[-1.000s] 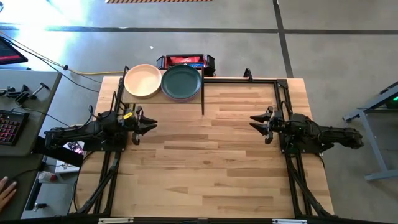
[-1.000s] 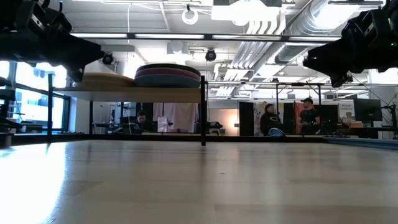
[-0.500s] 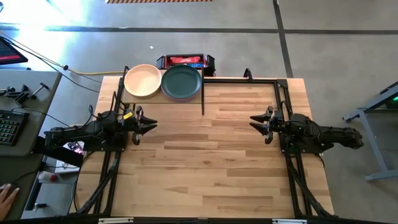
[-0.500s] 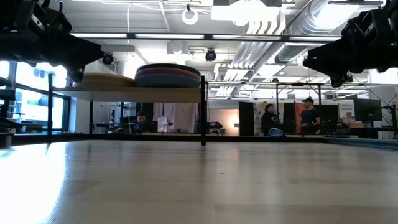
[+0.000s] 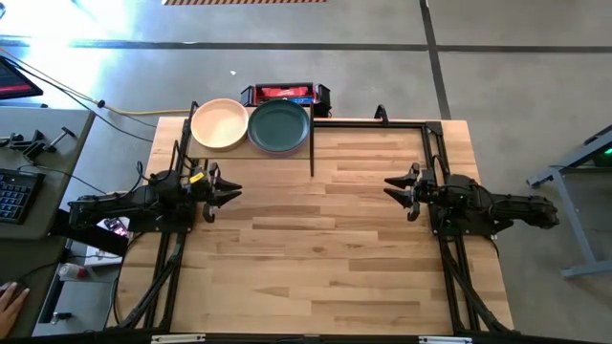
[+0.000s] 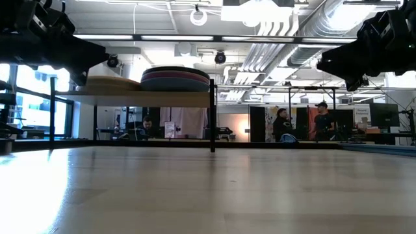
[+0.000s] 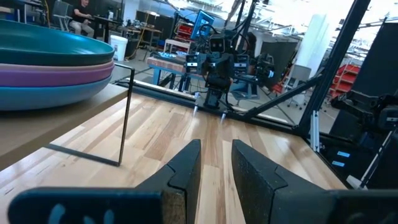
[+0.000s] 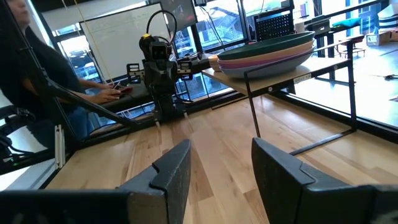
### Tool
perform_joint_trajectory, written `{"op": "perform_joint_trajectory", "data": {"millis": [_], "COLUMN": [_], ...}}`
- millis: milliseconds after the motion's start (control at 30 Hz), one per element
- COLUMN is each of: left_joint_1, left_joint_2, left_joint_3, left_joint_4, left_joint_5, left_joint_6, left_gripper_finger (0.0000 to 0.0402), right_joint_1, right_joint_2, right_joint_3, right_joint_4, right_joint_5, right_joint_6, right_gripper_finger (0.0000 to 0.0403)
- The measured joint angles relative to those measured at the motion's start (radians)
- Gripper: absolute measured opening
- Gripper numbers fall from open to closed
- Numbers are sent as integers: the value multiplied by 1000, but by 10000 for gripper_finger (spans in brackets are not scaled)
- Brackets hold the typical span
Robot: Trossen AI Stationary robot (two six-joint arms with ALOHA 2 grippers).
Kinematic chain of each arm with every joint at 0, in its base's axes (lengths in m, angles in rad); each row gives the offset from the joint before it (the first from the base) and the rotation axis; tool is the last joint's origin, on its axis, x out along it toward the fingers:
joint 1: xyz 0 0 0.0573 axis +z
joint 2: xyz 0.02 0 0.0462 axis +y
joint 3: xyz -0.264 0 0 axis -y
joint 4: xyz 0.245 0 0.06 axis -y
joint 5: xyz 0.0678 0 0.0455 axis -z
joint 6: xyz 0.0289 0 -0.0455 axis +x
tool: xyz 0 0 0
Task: Place and stack plates onto a shelf
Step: Return to Home Position
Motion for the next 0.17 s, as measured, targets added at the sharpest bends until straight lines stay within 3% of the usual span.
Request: {"op": "perform_joint_trajectory", "data": {"millis": [167], "left_joint_1": [0], "left_joint_2": [0], "left_joint_3": [0], "left_joint_4": [0], "left_joint_5": [0], "left_joint_6": [0], "left_gripper_finger": [78], "right_joint_1": [0], "right_joint_2": [0], "right_joint_3": [0], "right_joint_4": [0], "right_joint_5": [0], "right_joint_6": [0], "right_gripper_finger": [151]}}
